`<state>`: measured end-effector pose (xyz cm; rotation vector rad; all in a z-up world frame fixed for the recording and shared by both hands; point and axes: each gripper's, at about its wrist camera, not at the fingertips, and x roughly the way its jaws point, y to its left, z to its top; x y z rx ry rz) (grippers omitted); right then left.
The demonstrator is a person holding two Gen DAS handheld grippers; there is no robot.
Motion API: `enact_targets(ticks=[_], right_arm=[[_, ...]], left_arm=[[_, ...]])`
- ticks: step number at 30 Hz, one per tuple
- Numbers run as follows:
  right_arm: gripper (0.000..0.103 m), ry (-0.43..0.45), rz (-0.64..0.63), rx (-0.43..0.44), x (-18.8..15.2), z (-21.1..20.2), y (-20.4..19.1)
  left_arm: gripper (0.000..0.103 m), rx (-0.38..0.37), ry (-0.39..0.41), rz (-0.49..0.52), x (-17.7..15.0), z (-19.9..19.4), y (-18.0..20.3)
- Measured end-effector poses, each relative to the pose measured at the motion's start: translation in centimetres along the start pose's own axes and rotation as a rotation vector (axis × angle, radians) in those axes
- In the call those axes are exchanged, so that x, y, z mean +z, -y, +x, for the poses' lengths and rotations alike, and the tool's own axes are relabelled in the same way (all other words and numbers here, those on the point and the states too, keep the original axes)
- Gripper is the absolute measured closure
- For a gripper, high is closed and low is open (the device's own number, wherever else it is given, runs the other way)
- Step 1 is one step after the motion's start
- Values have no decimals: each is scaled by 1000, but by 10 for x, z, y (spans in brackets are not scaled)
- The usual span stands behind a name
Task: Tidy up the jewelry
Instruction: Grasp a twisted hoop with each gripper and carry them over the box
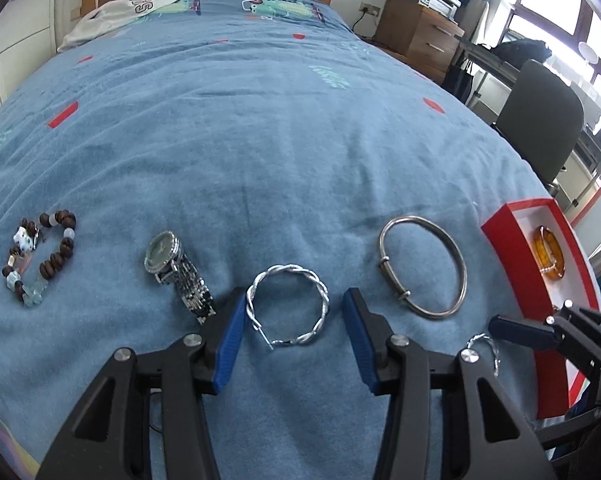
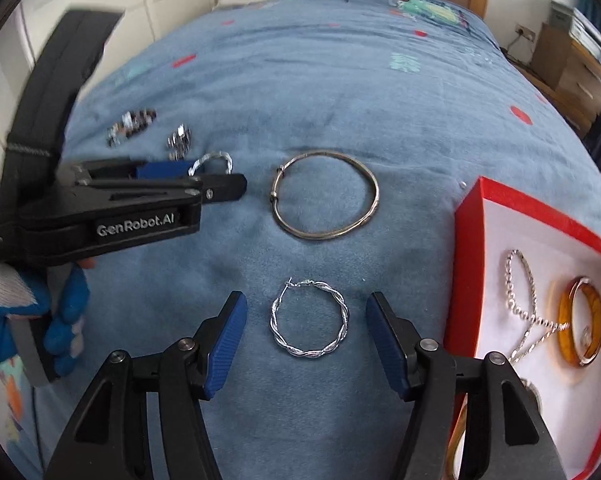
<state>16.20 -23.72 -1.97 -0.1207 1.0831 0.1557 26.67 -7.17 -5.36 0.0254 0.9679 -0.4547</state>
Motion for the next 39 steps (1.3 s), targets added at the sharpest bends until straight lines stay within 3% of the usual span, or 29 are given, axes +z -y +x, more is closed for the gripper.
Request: enact_targets(ticks=[4, 6, 13, 24, 31, 39], right_arm=[[49, -38, -39, -29, 4, 5, -1], [64, -44, -50, -38, 5, 6, 2], [64, -6, -53, 23, 3, -7, 9], [64, 130, -38, 122, 4, -57, -4], [64, 178, 18, 82, -13, -92, 40], [64, 149, 90, -20, -55, -112, 118]], left_arm=[[65, 19, 8, 14, -2, 0, 0], [65, 22, 13, 25, -3, -1, 1], [66, 27, 39, 16, -5, -12, 4], [66, 51, 62, 3, -11, -57, 14], [66, 25, 94, 38, -6, -87, 60], [66, -62, 93, 106, -3, -84, 150]])
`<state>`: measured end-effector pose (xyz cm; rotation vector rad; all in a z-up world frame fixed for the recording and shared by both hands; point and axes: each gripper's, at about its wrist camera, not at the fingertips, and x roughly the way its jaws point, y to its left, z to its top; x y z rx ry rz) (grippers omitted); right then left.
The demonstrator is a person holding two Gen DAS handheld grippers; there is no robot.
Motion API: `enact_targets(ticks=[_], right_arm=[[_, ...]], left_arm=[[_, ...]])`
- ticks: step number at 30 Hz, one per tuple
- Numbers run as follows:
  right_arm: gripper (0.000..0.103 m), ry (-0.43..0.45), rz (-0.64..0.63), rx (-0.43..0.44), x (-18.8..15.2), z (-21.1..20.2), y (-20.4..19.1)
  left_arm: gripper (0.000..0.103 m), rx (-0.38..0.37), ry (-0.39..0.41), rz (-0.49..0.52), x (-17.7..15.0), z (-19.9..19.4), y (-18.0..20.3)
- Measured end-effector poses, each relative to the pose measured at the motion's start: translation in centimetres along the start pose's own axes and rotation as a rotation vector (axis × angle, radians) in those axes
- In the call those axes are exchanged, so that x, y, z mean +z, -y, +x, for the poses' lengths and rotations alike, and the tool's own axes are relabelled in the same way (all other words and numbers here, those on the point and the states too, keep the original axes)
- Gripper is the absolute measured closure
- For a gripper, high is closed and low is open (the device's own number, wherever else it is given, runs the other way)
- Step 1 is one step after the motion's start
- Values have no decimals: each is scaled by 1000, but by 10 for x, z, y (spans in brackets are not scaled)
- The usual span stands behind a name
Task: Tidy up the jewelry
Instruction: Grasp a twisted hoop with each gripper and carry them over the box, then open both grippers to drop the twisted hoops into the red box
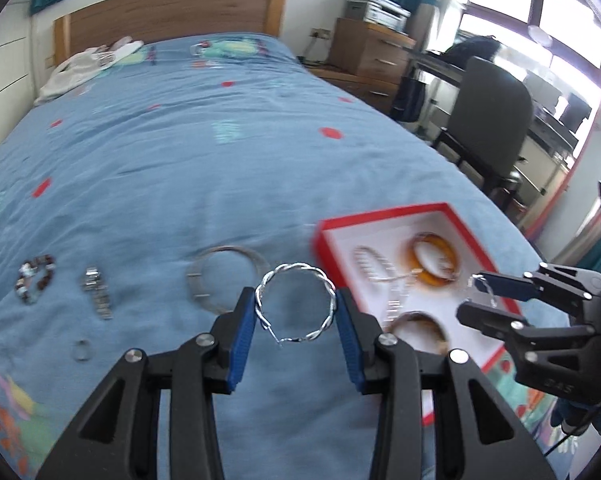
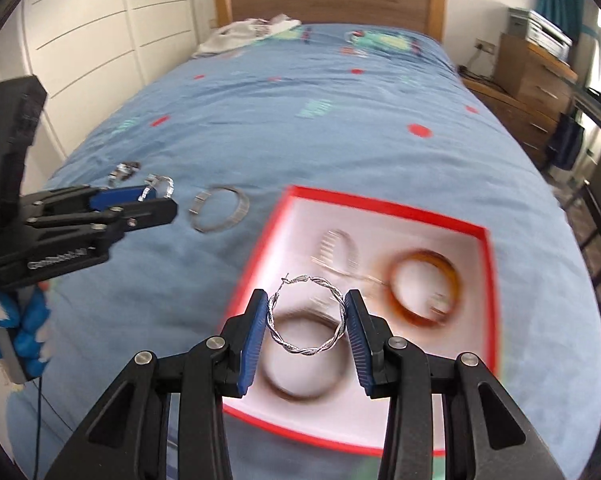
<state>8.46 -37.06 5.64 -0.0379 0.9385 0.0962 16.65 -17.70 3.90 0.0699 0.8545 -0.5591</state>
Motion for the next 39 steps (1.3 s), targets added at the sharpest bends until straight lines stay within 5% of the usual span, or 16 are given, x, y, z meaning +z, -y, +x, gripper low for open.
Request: enact_targets(ticks=[11, 22, 39], right_arm=[[64, -82, 17, -11, -32, 19, 64], [64, -132, -75, -2, -41, 43, 74], [57, -112, -136, -24, -49, 38, 79]], left_arm=[[66, -44, -98, 97, 0, 54, 83], [66, 0, -183, 97, -4, 103, 91], [65, 42, -215, 116, -2, 113, 97]])
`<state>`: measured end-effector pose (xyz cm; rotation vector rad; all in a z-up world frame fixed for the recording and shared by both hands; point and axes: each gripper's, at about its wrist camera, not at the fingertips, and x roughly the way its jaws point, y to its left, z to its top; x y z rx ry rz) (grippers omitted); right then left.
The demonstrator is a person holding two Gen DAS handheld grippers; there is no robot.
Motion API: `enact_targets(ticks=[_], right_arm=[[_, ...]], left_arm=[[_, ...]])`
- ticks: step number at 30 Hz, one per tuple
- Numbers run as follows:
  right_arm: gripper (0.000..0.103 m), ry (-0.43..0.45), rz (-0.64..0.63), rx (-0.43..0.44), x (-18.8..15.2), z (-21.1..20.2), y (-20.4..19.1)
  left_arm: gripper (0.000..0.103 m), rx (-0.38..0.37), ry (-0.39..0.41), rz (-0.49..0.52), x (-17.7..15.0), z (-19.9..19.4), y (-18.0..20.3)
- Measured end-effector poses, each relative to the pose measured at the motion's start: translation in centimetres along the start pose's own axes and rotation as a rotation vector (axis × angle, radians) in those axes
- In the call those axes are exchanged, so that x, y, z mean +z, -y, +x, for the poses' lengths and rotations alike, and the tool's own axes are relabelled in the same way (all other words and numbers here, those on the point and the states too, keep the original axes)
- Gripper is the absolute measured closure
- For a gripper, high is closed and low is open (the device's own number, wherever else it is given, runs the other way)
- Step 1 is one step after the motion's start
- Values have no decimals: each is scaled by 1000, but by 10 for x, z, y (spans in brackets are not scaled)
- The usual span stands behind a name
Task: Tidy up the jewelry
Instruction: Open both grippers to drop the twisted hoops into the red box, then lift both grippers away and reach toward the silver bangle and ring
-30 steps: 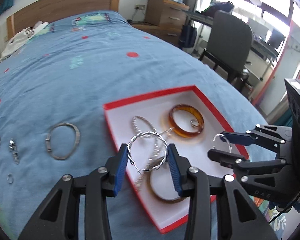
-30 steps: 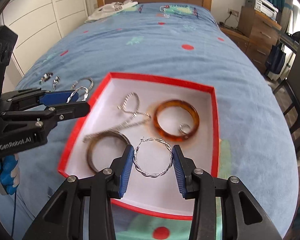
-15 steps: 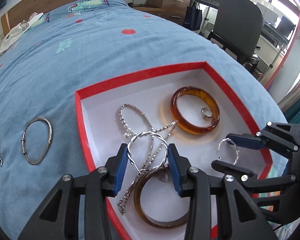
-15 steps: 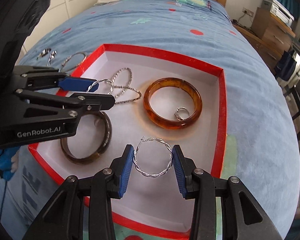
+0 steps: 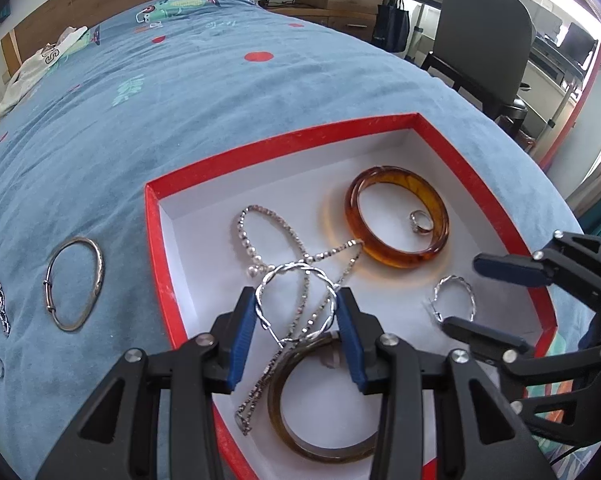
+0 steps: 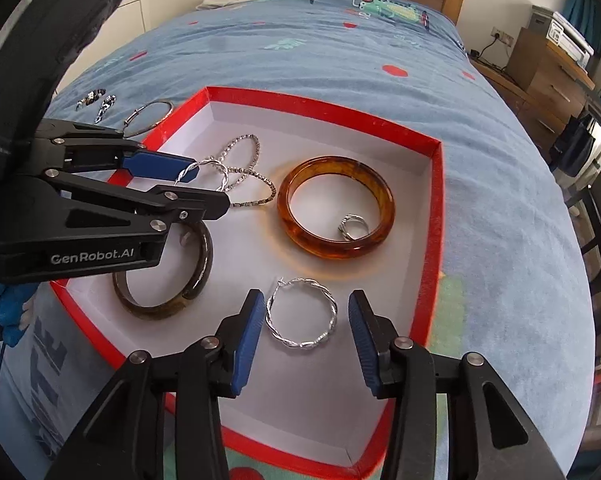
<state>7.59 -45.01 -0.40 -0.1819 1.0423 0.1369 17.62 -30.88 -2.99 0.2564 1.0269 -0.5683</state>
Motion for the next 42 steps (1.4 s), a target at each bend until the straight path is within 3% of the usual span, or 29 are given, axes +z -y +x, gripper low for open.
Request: enact_targets(ticks=[9, 18, 21, 42], right_arm=[[54, 40, 45, -15, -2, -34, 13], [53, 113, 60, -58, -3, -90, 5], [48, 160, 57, -56, 1, -113, -6], [42, 420, 13, 8, 38, -233, -103]], left_arm=[[64, -20, 11, 0, 2, -27, 3], [59, -24, 122, -29, -8, -103, 1], [59, 5, 156, -36, -18, -131, -10], [58, 303, 391, -212, -124, -343, -163]])
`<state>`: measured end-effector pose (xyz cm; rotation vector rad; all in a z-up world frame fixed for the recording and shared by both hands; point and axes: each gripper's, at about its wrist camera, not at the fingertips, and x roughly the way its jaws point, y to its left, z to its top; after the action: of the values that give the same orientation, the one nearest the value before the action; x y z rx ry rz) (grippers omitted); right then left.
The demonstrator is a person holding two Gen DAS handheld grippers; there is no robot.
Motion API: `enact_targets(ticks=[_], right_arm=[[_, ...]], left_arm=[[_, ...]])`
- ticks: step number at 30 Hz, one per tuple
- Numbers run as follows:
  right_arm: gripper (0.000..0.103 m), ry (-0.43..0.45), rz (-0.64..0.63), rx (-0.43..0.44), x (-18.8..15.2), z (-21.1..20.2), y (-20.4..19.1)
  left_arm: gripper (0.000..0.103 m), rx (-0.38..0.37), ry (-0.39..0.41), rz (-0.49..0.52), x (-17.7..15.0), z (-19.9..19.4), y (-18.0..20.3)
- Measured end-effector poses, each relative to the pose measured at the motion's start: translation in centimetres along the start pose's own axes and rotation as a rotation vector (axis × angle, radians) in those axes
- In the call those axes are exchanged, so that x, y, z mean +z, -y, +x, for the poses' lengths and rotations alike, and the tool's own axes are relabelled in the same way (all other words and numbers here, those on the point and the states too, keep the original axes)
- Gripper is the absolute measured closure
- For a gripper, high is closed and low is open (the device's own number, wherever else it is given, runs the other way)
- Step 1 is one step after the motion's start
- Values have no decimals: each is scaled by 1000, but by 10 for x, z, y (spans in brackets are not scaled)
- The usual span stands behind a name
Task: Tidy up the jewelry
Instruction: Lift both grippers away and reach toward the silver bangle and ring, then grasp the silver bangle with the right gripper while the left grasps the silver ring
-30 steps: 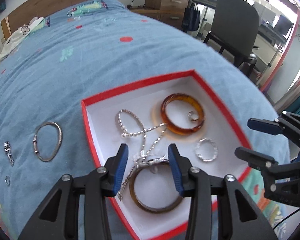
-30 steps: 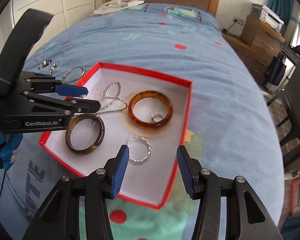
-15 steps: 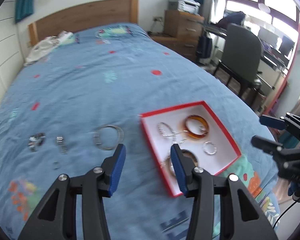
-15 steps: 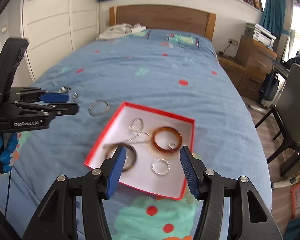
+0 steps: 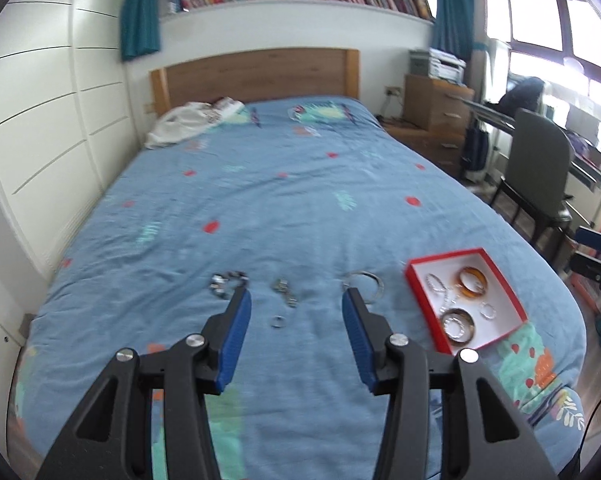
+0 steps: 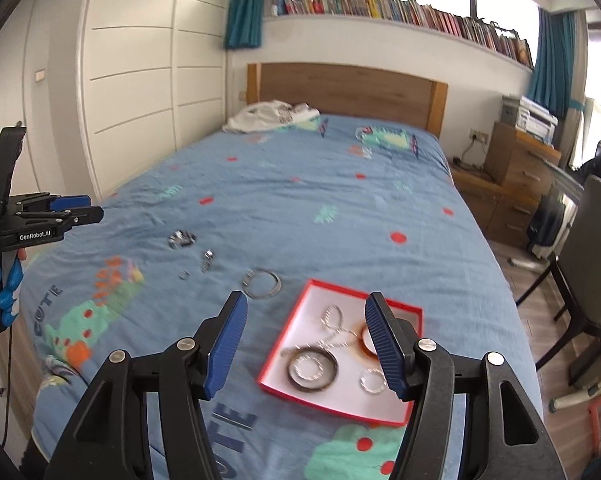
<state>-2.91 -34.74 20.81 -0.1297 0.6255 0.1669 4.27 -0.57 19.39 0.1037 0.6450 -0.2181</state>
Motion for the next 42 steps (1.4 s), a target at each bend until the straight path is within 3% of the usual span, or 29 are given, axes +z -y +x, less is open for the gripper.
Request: enact_targets(ticks=[7, 15, 29, 42], right_arm=[[40, 21, -37, 42, 12, 2, -29], [40, -72, -17, 83, 1, 64, -45], [40, -216, 49, 139, -14, 183, -56], [40, -288, 75, 156, -17, 248, -69]], left_arm=[[58, 50, 8, -82, -16, -9, -44], [57, 75, -98, -141, -52, 55, -67], [58, -5, -238, -158, -77, 177, -62], [58, -80, -282, -177, -83, 234, -64]])
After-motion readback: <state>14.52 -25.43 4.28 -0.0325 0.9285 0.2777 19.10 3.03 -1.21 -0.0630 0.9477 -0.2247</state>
